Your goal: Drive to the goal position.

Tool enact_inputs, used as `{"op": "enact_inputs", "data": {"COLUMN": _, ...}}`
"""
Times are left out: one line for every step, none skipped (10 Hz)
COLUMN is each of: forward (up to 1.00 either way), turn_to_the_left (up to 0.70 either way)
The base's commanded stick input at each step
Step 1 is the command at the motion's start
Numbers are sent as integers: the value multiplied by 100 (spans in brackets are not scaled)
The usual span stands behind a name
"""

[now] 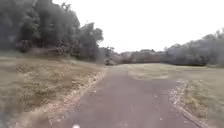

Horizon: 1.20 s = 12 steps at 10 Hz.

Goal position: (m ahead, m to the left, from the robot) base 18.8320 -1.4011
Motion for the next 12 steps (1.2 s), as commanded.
{"op": "enact_inputs", "data": {"forward": 60, "turn_to_the_left": -7}}
{"op": "enact_inputs", "data": {"forward": 60, "turn_to_the_left": -1}}
{"op": "enact_inputs", "data": {"forward": 60, "turn_to_the_left": 0}}
{"op": "enact_inputs", "data": {"forward": 60, "turn_to_the_left": 0}}
{"op": "enact_inputs", "data": {"forward": 60, "turn_to_the_left": 0}}
{"op": "enact_inputs", "data": {"forward": 60, "turn_to_the_left": 0}}
{"op": "enact_inputs", "data": {"forward": 60, "turn_to_the_left": 0}}
{"op": "enact_inputs", "data": {"forward": 60, "turn_to_the_left": 0}}
{"op": "enact_inputs", "data": {"forward": 60, "turn_to_the_left": 0}}
{"op": "enact_inputs", "data": {"forward": 60, "turn_to_the_left": 0}}
{"op": "enact_inputs", "data": {"forward": 60, "turn_to_the_left": 0}}
{"op": "enact_inputs", "data": {"forward": 60, "turn_to_the_left": 0}}
